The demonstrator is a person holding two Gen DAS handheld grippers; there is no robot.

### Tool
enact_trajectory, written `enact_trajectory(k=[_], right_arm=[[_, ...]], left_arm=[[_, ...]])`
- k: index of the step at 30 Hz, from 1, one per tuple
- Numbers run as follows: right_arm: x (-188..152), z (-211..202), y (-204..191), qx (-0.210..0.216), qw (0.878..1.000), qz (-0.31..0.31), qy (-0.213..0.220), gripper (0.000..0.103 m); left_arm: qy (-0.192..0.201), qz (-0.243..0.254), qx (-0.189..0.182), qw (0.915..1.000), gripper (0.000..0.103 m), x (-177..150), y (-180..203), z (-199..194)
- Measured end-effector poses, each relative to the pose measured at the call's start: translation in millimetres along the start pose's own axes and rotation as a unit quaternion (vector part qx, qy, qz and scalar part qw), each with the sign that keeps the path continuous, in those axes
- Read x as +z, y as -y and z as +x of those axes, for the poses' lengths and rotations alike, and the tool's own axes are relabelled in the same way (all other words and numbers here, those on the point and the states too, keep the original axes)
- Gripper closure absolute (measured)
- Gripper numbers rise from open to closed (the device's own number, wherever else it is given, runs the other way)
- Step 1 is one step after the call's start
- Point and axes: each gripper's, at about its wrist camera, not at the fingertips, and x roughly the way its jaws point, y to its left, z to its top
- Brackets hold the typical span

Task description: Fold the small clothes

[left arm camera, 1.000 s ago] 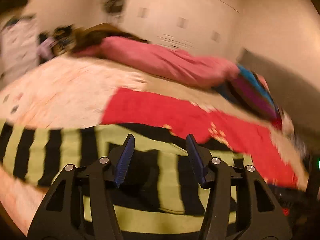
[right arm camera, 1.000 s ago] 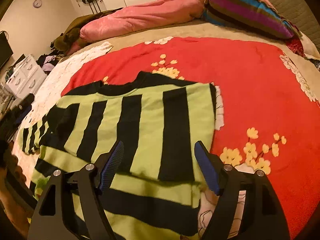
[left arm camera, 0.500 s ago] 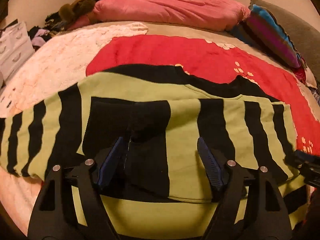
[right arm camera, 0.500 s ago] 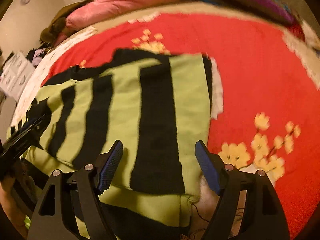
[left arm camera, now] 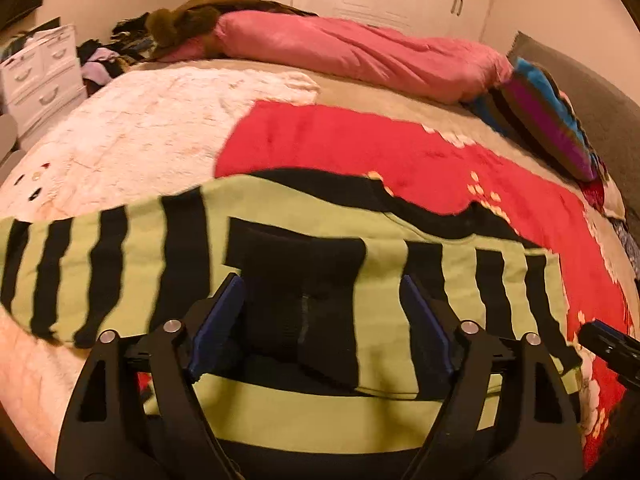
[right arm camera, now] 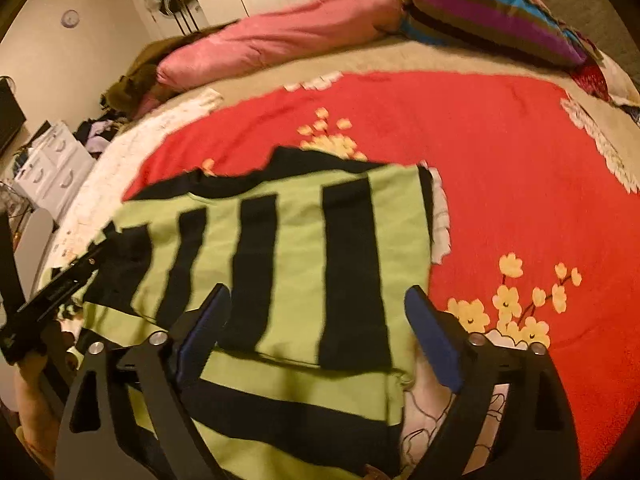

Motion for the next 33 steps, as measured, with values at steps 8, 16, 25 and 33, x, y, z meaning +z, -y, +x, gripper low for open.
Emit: enact_trajectory(k=[8,16,25,33], right_arm=[[9,-25,-32,0.026,0.999,-0.020,0.023,0.007],[13,-31,-80,0.056,0.996,-0.062,0.030,0.007],[3,-13,-142,0.097,0.989,-0.112,0.006,0.007],[-18,11,-201,0.129,0.976,-0.175,-0.026,0.007]], left_arm=[[0.033,-0.028,0.027,0.9987,0.010,8,-31,-31],[0.057,-0.093,0.064,0.9920,0.010,9,-94,-57],[0.059,-0.201,0.097,0.9731,0.010,-7,-176,-65],[0.049,-0.320,0.120,0.9385,0.010,-35,-253,-60]])
